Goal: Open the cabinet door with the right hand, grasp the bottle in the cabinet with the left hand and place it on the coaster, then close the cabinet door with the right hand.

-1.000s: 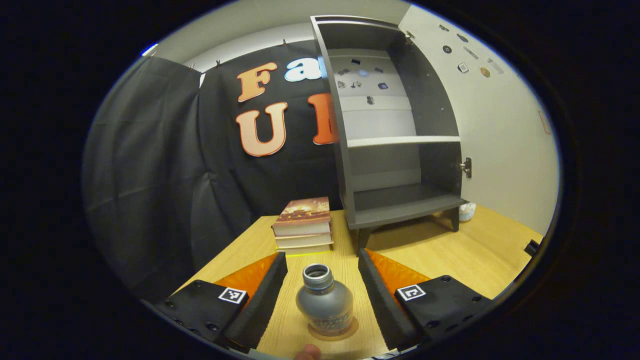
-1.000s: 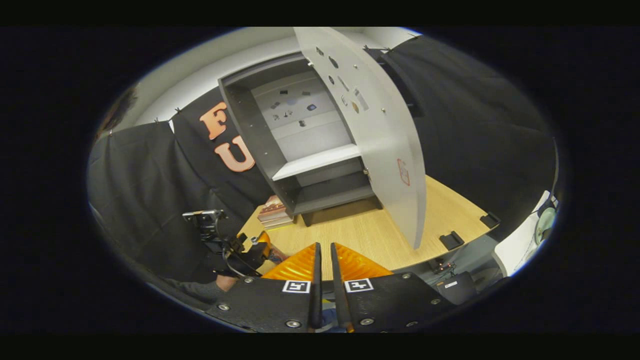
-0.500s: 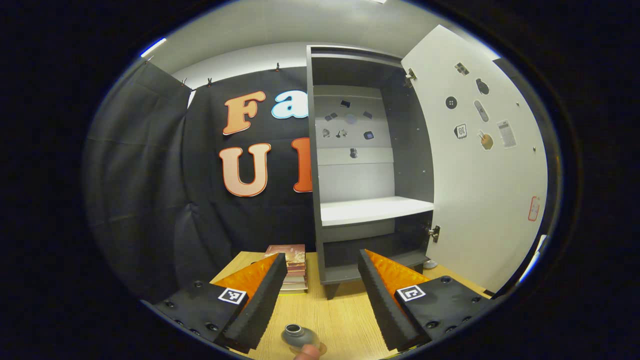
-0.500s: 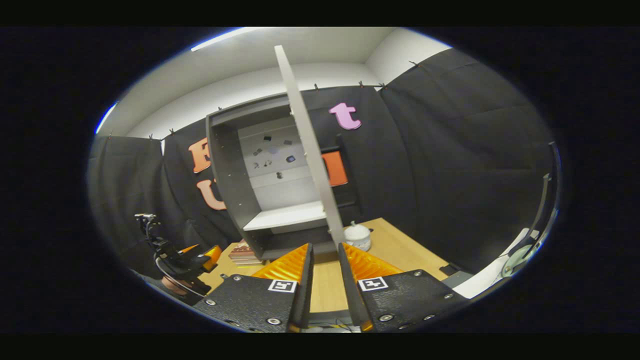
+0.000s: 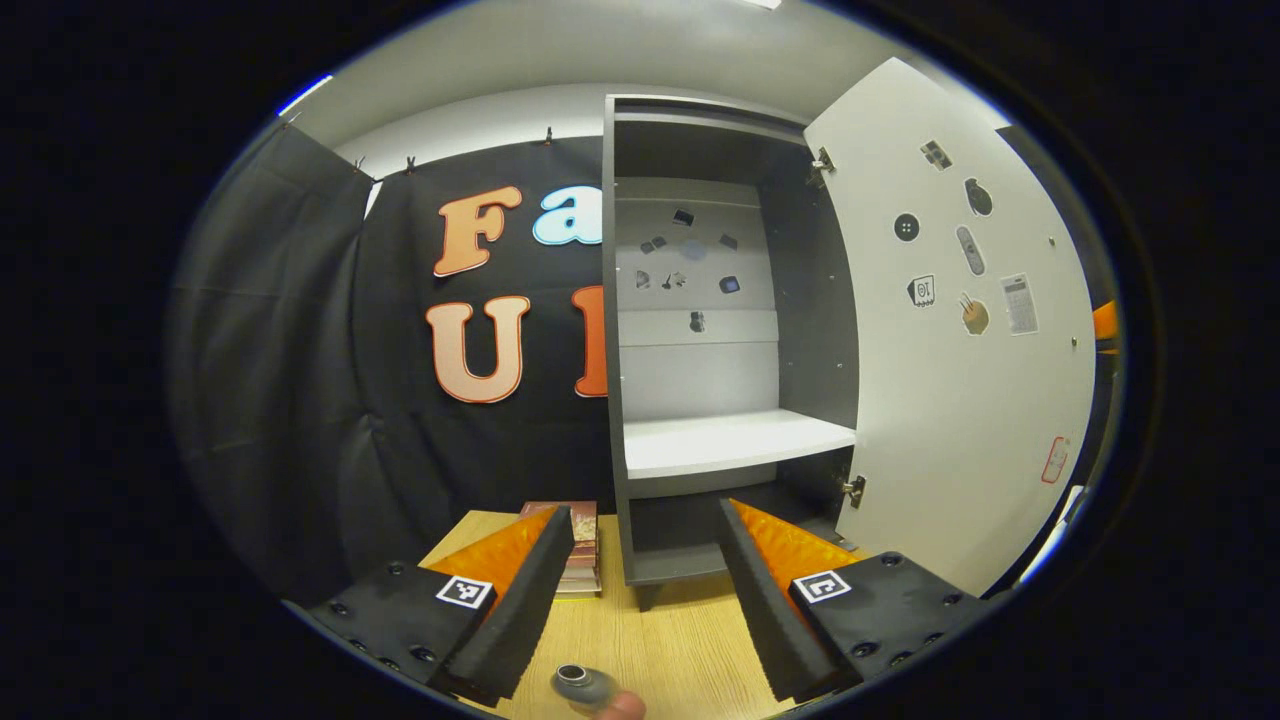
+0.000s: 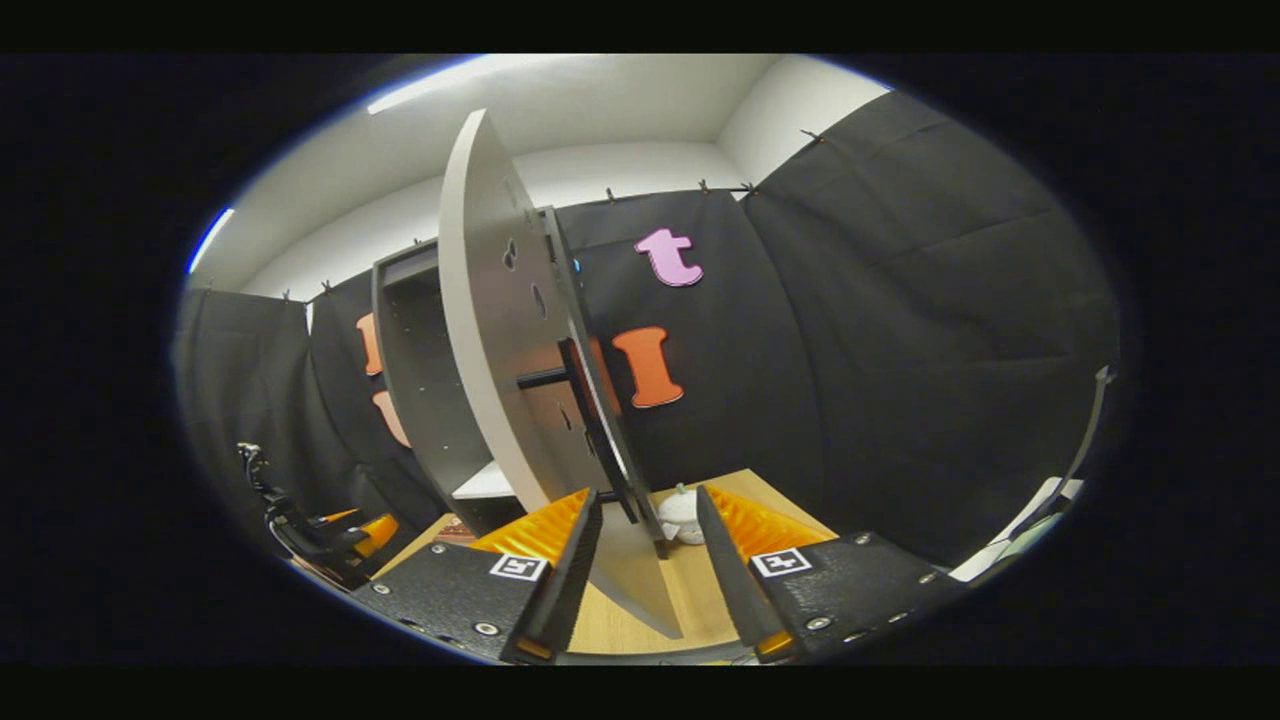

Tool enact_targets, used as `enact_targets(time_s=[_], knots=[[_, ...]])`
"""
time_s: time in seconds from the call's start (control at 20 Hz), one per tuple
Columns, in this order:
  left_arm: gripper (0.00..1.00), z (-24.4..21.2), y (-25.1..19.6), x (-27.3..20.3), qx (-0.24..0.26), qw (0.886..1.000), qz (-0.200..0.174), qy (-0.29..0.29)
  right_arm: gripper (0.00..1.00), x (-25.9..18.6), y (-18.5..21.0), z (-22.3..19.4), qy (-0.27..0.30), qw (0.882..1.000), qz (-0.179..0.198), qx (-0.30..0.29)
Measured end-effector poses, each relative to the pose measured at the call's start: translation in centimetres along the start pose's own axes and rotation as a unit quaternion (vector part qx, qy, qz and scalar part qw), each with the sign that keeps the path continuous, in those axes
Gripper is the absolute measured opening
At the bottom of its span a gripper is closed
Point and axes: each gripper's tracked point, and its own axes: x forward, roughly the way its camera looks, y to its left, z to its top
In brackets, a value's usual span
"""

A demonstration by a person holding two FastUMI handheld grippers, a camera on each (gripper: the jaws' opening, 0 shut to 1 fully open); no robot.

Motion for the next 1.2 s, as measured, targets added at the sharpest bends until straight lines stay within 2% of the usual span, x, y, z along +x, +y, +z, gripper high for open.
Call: enact_targets(time_s=[0.1,0.15,0.2,0.25,0.3,0.35,0.45,0.75,0.9,1.2], knots=[[0.94,-0.4,0.1,0.1,0.002,1.0,0.0,0.007,0.62,0.8,0.5,-1.0,0.012,1.0,0.006,-0.012],[0.94,-0.7,0.1,0.1,0.002,1.0,-0.002,0.012,0.58,0.9,0.3,-1.3,0.01,1.0,0.007,-0.019],[0.94,-0.8,0.3,0.1,0.001,1.0,-0.003,0.014,0.64,0.8,0.4,-0.9,0.006,1.0,0.006,-0.021],[0.94,-0.7,0.6,0.0,0.002,1.0,0.0,0.015,0.65,0.8,0.6,-0.8,0.007,1.0,0.006,-0.026],[0.94,-0.9,1.1,-0.1,0.002,1.0,0.002,0.016,0.57,0.7,0.8,-0.9,0.005,1.0,0.006,-0.03],[0.93,-1.0,1.3,-0.1,0.002,1.0,0.004,0.018,0.64,0.7,1.2,-0.9,0.004,0.999,0.007,-0.038],[0.94,-1.1,1.8,-0.1,0.003,1.0,0.007,0.021,0.64,0.6,2.5,-1.2,0.002,0.999,0.014,-0.052],[0.94,-1.5,3.7,-0.4,-0.002,0.999,0.017,0.029,0.64,1.2,9.0,-2.9,-0.001,0.994,0.089,-0.064],[0.95,-1.8,5.6,-0.7,-0.001,0.999,0.033,0.034,0.64,2.9,12.7,-3.8,-0.001,0.99,0.124,-0.068],[0.94,-2.6,9.5,-0.8,-0.023,0.996,0.067,0.044,0.64,5.8,18.2,-4.9,0.004,0.982,0.171,-0.077]])
